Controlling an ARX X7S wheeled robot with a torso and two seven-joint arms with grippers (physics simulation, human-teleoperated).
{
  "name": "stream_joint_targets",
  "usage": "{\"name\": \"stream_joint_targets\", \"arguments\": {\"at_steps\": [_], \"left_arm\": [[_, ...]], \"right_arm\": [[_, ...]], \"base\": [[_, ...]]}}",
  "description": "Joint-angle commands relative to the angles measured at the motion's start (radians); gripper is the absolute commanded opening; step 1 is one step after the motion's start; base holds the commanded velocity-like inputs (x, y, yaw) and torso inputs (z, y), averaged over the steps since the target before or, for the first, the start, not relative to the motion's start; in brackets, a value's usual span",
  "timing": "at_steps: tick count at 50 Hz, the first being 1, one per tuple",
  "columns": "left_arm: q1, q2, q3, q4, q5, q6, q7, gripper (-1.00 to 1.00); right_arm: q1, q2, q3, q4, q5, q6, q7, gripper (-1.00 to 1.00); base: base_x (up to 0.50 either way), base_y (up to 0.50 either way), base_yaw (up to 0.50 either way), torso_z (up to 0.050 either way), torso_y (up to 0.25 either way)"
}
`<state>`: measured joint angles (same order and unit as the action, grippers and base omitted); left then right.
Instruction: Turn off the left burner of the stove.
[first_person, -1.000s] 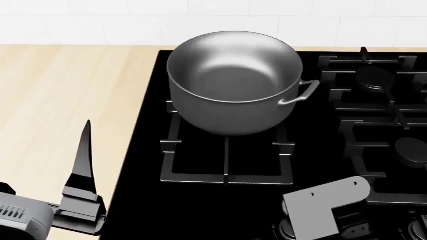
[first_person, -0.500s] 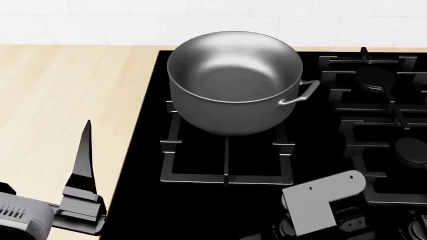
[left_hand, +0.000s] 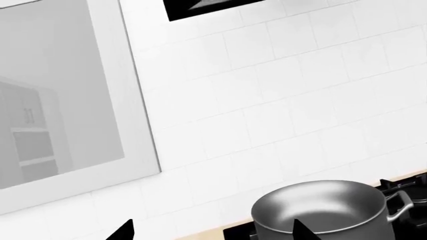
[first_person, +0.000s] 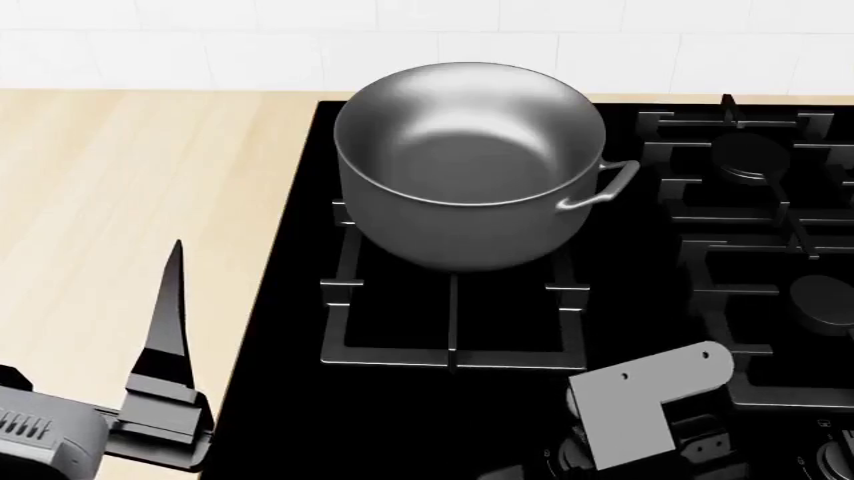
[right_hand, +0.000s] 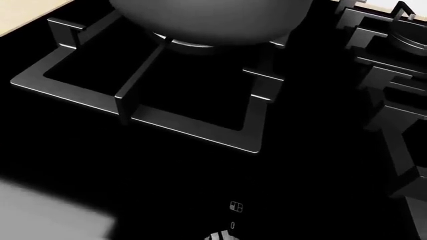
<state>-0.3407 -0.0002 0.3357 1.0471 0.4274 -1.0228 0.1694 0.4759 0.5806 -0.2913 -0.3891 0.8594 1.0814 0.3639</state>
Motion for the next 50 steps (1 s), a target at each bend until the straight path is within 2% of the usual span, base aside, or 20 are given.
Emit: {"name": "stream_joint_targets", "arguments": {"at_steps": [1, 31, 50], "left_arm": [[0.000, 0.000, -0.001, 0.000, -0.003, 0.002, -0.001, 1.00], [-0.001, 0.000, -0.004, 0.000, -0.004, -0.002, 0.000, 1.00], [0.006, 0.000, -0.006, 0.000, -0.006, 0.007, 0.000, 1.00]], "right_arm": [[-0.041, 0.019, 0.012, 0.000, 0.001, -0.020, -0.002, 1.00], [-0.036, 0.028, -0.017, 0.010, 0.001, -0.011, -0.012, 1.00], [-0.110, 0.058, 0.042, -0.067, 0.015, -0.056, 0.025, 1.00]], "base": [[0.00, 0.00, 0.00, 0.000, 0.000], [0.00, 0.00, 0.00, 0.000, 0.000], [0.00, 0.00, 0.00, 0.000, 0.000]]}}
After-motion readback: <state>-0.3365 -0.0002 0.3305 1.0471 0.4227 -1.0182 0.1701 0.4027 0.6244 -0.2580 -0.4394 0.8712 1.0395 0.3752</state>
